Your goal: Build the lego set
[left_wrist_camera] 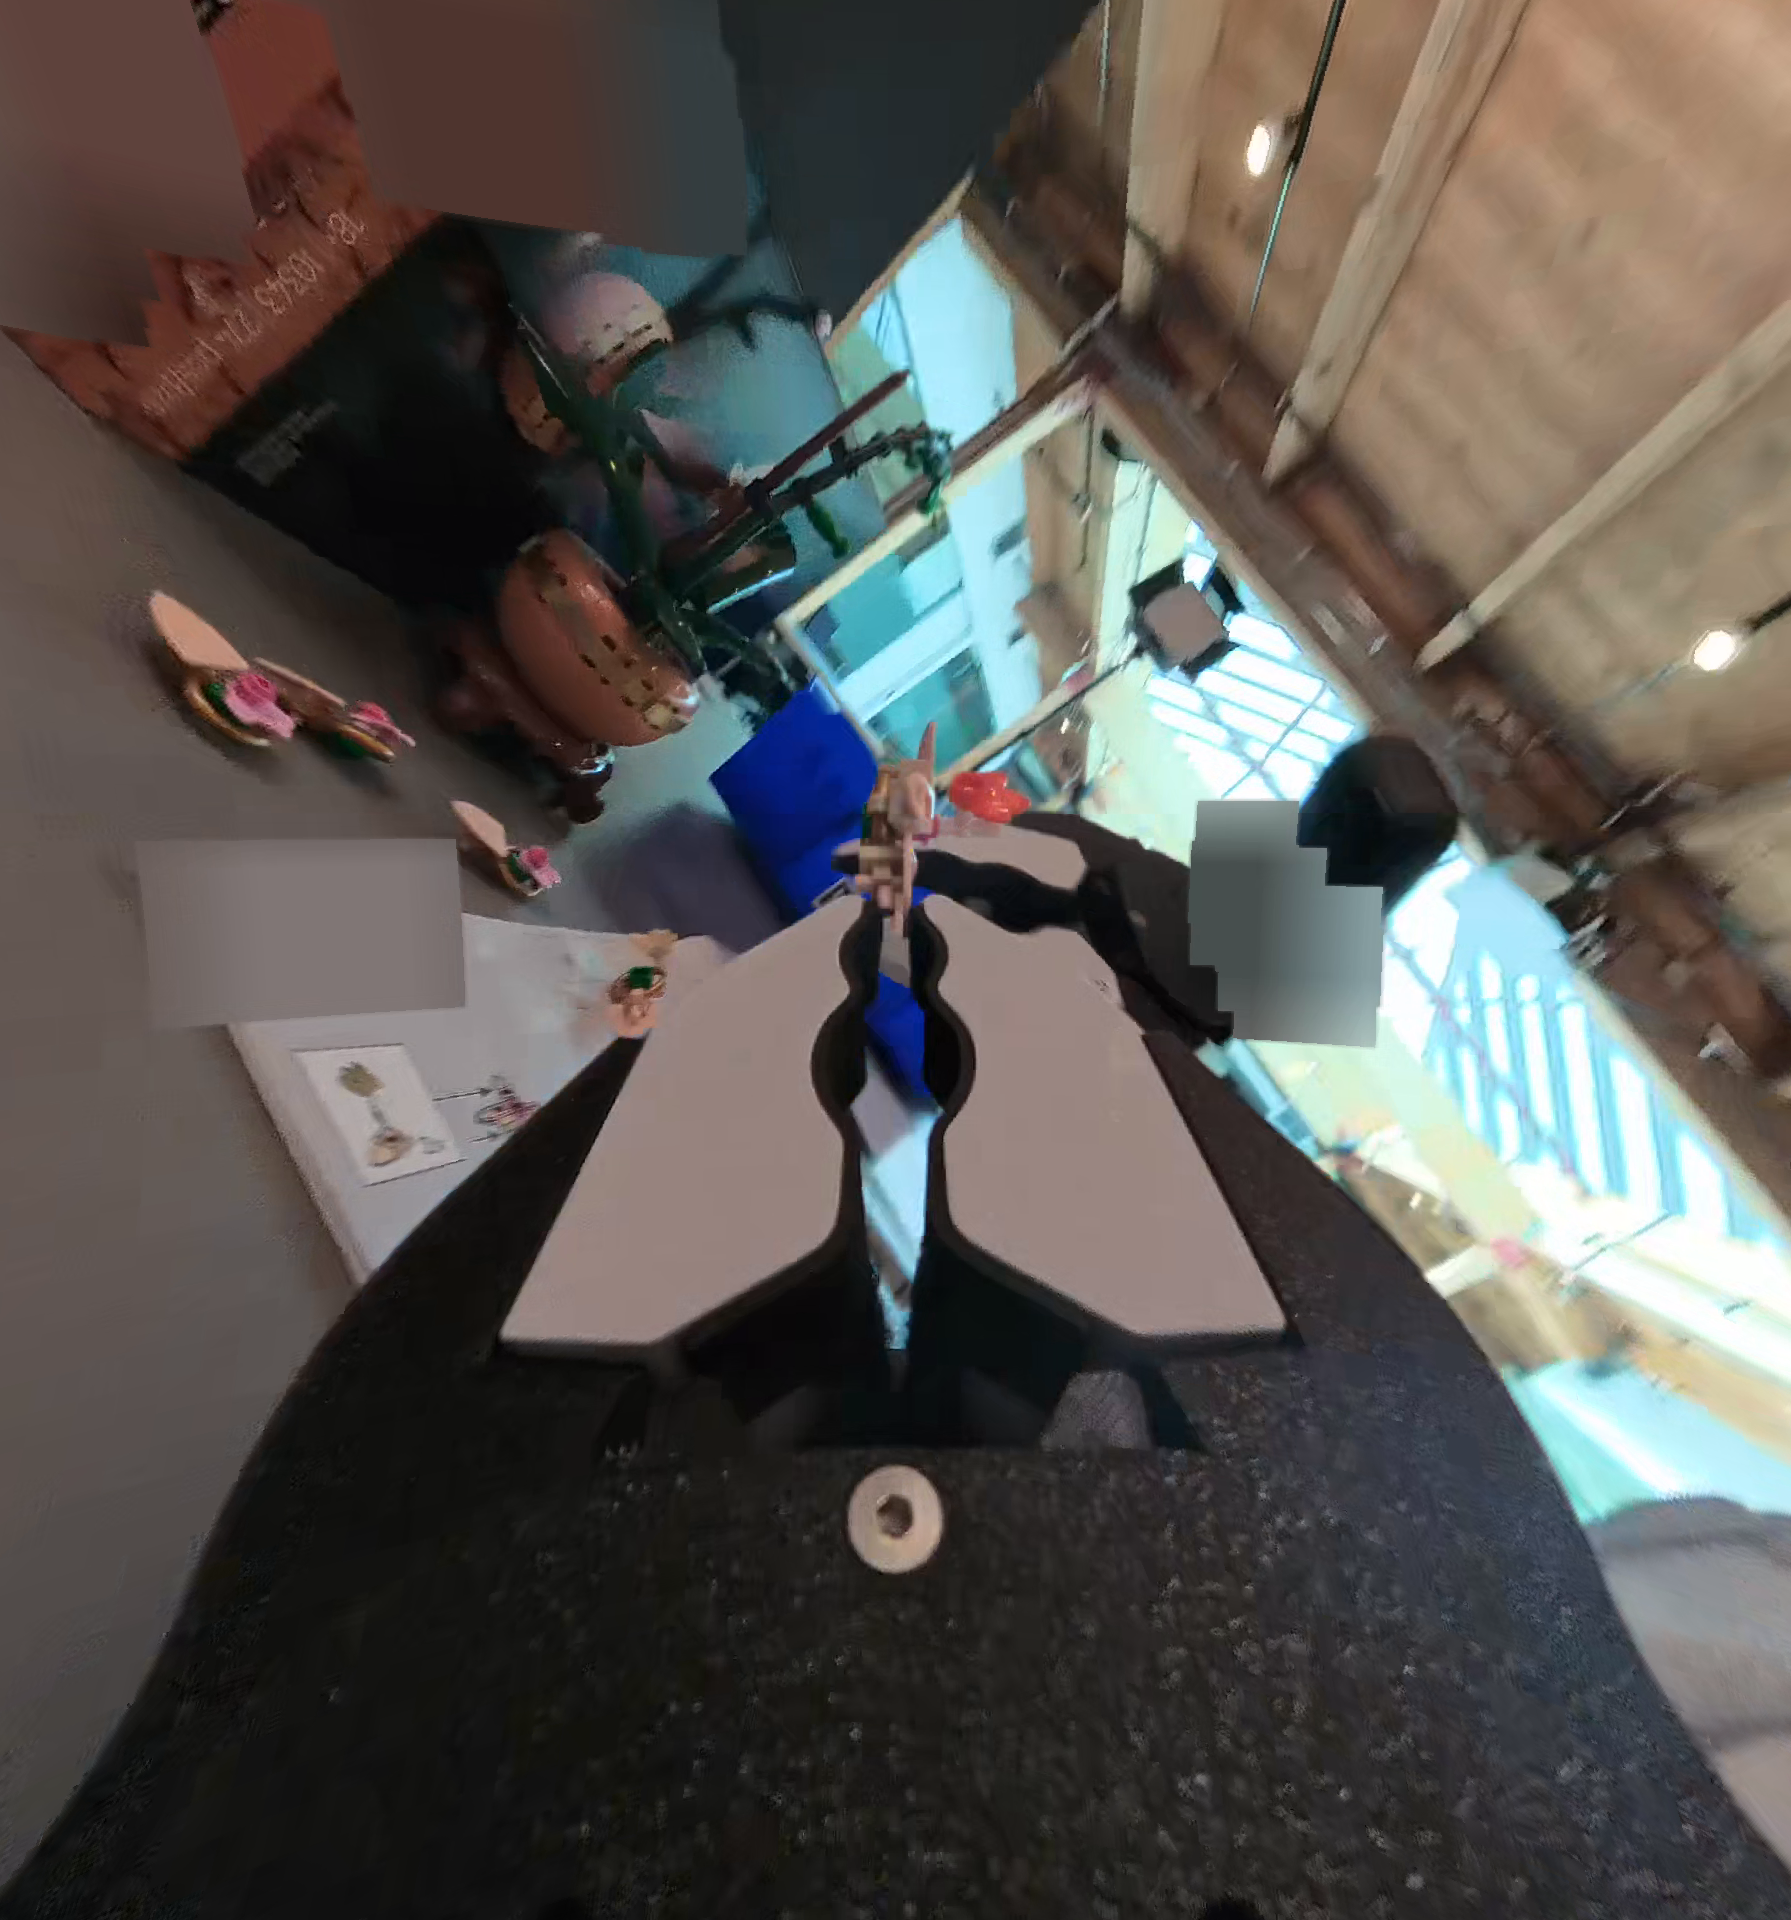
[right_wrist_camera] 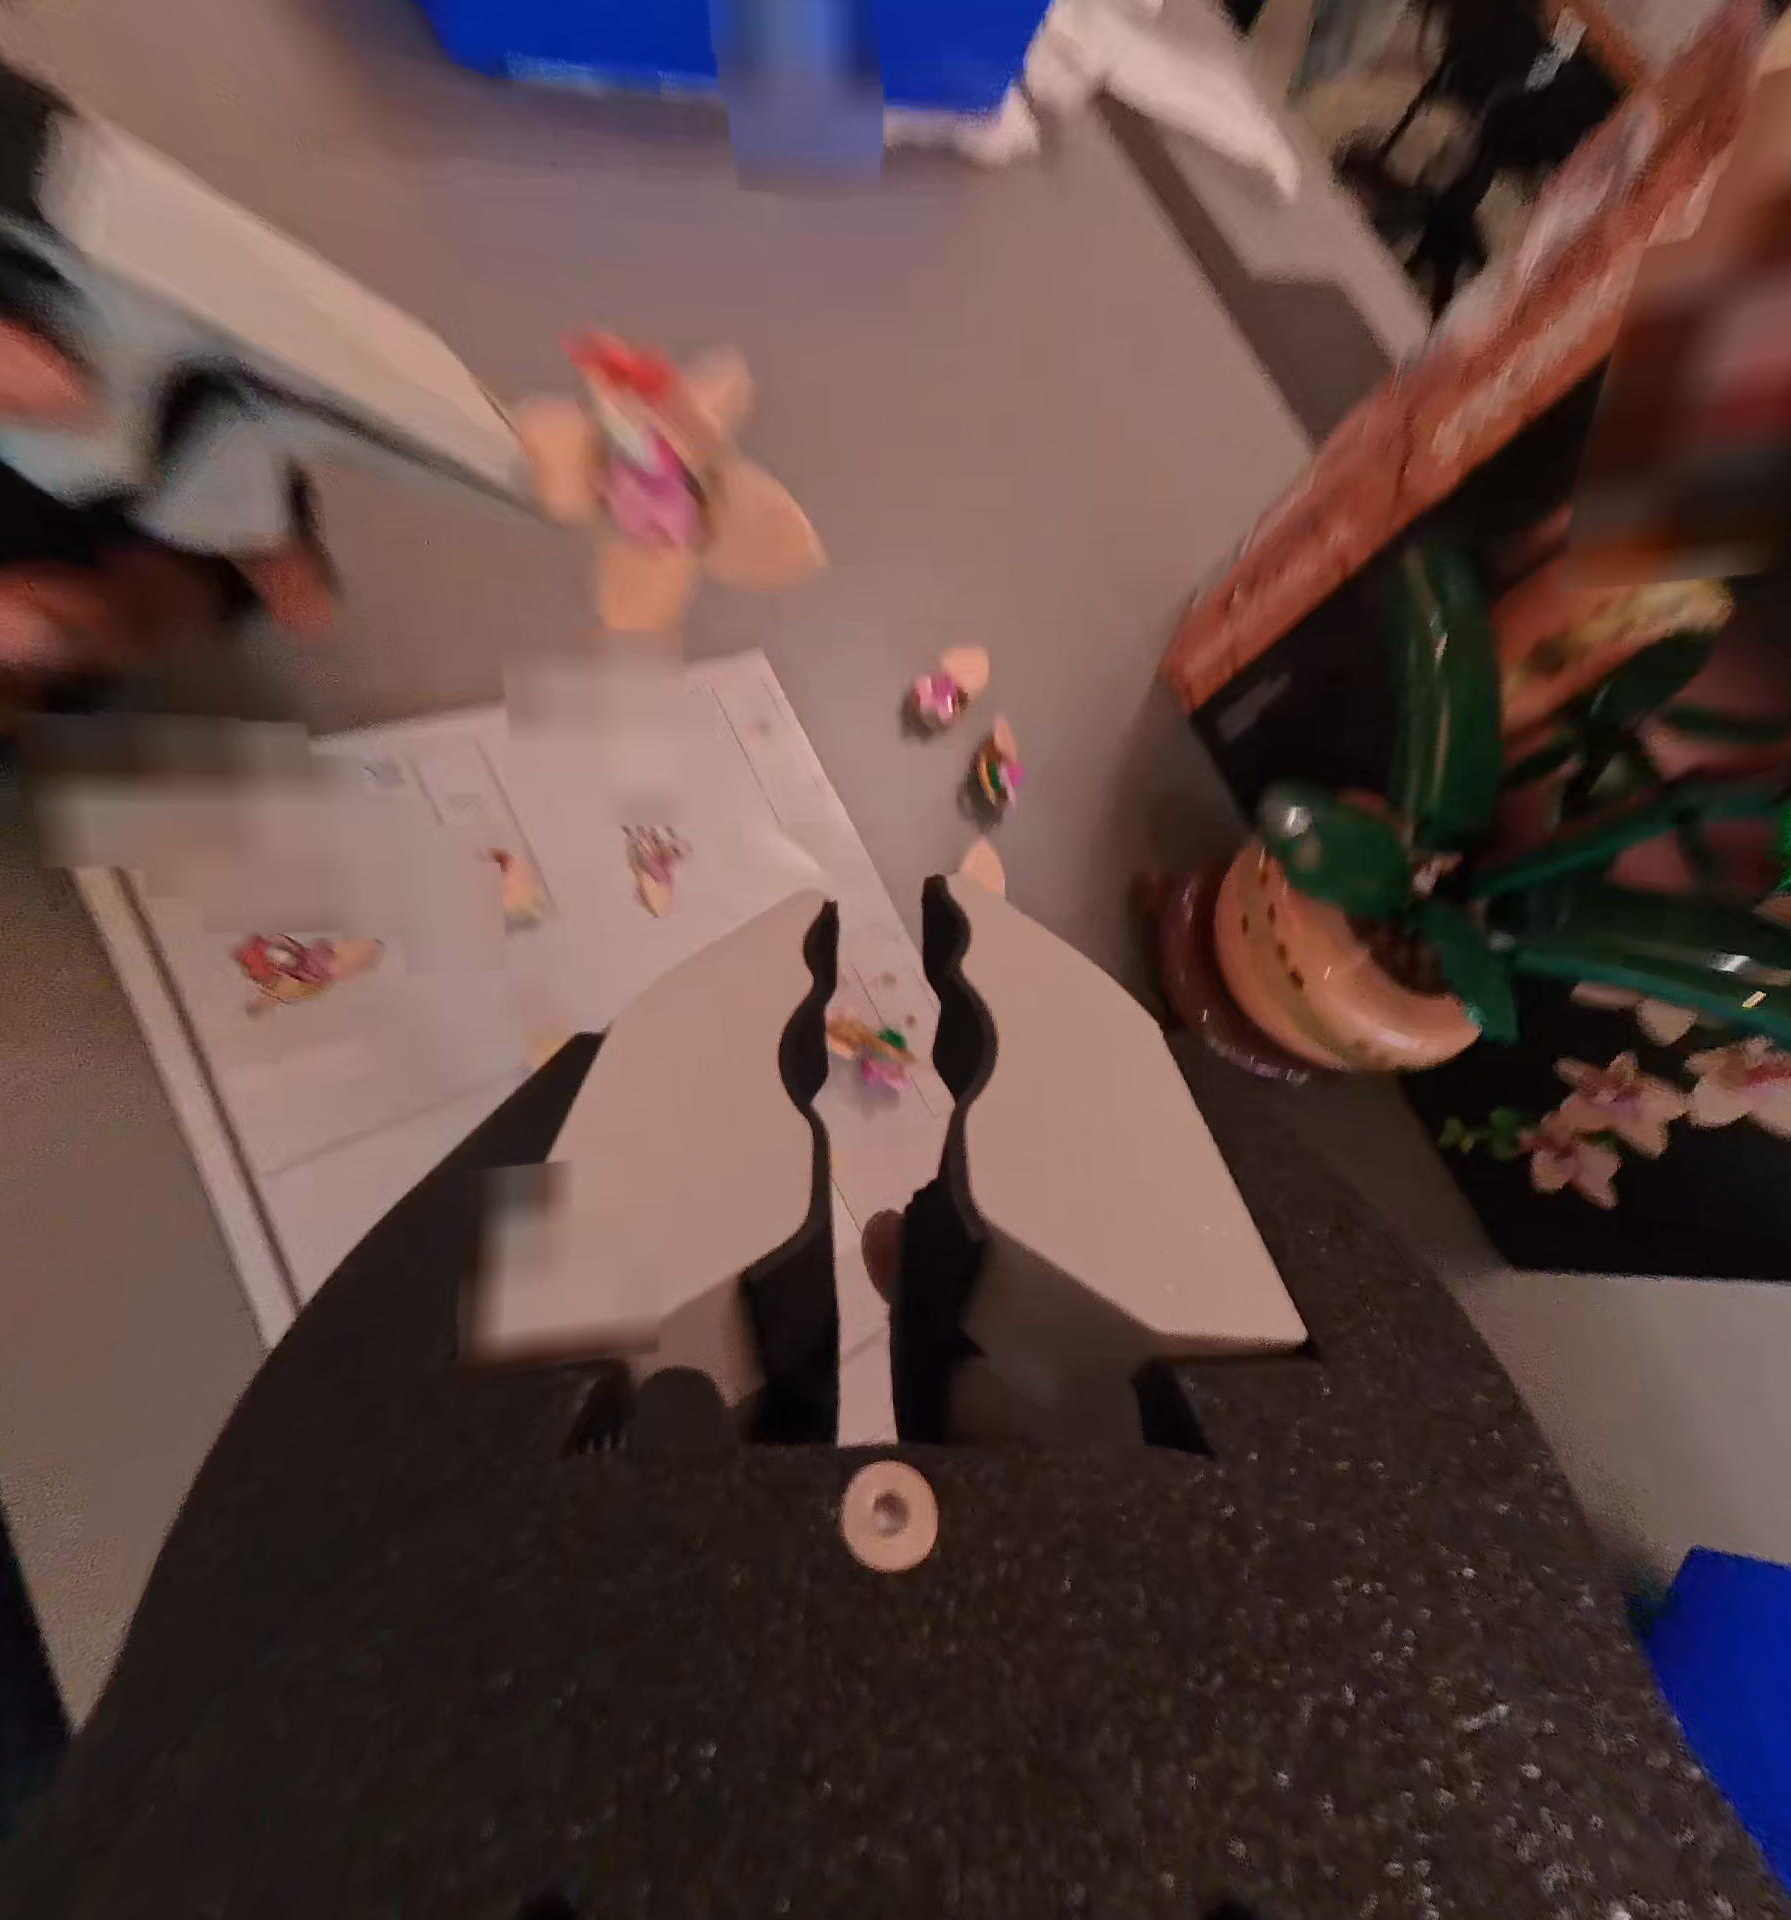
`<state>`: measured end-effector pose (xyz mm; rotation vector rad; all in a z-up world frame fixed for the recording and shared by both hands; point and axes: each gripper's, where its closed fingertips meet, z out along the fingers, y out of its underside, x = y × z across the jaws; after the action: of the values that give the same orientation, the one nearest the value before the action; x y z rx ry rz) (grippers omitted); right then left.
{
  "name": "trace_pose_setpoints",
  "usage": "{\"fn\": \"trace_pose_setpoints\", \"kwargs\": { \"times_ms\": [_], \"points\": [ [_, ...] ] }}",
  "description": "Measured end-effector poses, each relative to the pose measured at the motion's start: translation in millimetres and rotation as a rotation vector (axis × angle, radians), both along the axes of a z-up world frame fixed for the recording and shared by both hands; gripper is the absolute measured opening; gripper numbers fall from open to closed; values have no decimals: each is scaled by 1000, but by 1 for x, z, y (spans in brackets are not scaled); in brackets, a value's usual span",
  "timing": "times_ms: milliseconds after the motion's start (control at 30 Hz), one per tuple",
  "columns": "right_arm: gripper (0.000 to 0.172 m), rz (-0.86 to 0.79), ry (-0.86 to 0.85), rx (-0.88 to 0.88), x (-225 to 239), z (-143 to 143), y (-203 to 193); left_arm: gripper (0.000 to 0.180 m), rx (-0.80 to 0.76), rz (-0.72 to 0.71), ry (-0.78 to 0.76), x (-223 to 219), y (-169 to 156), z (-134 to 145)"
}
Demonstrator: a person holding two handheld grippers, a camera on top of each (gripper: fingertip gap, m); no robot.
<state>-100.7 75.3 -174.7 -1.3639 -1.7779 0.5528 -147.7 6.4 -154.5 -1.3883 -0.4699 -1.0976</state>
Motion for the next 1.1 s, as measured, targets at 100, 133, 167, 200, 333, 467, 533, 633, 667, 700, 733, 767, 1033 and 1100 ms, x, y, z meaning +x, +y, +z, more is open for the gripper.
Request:
{"fn": "trace_pose_setpoints", "kwargs": {
  "times_ms": [100,133,167,200,333,467,533,633,667,700,733,767,1033,1100],
  "points": [
    [21,-51,-112,-59,-2,-37,27,5,-73,-35,176,-11,-10,-6],
    [22,-57,-137,-83,-4,-47,32,5,-103,-17,223,-18,-13,-11],
    [23,-69,-156,-106,-7,-56,38,5,-130,-11,252,-25,-15,-16],
    [25,-78,-171,-127,-10,-63,43,5,-154,-20,264,-28,-17,-21],
    [33,-103,-193,-193,-23,-77,56,5,-185,-62,251,-31,-19,-32],
    [34,-88,-196,-216,-32,-82,57,5,-216,-119,278,-19,-16,-41],
    [33,-89,-205,-208,-34,-84,58,5,-226,-136,276,-15,-14,-44],
    [28,-79,-206,-232,-36,-87,57,5,-235,-139,280,-15,-14,-46],
    [23,-77,-204,-248,-37,-88,56,5,-239,-137,282,-15,-14,-46],
    [18,-69,-203,-259,-37,-88,55,5,-243,-138,284,-14,-13,-47],
    [18,-65,-199,-261,-37,-88,54,5,-248,-142,286,-14,-13,-48],
    [17,-62,-195,-255,-36,-88,54,5,-251,-146,288,-13,-13,-49],
    [17,-28,-76,-144,-27,-52,42,5,-281,-158,324,-11,-12,-55],
    [17,5,-34,-93,-24,-36,29,5,-285,-161,333,-10,-12,-56]
  ]
}}
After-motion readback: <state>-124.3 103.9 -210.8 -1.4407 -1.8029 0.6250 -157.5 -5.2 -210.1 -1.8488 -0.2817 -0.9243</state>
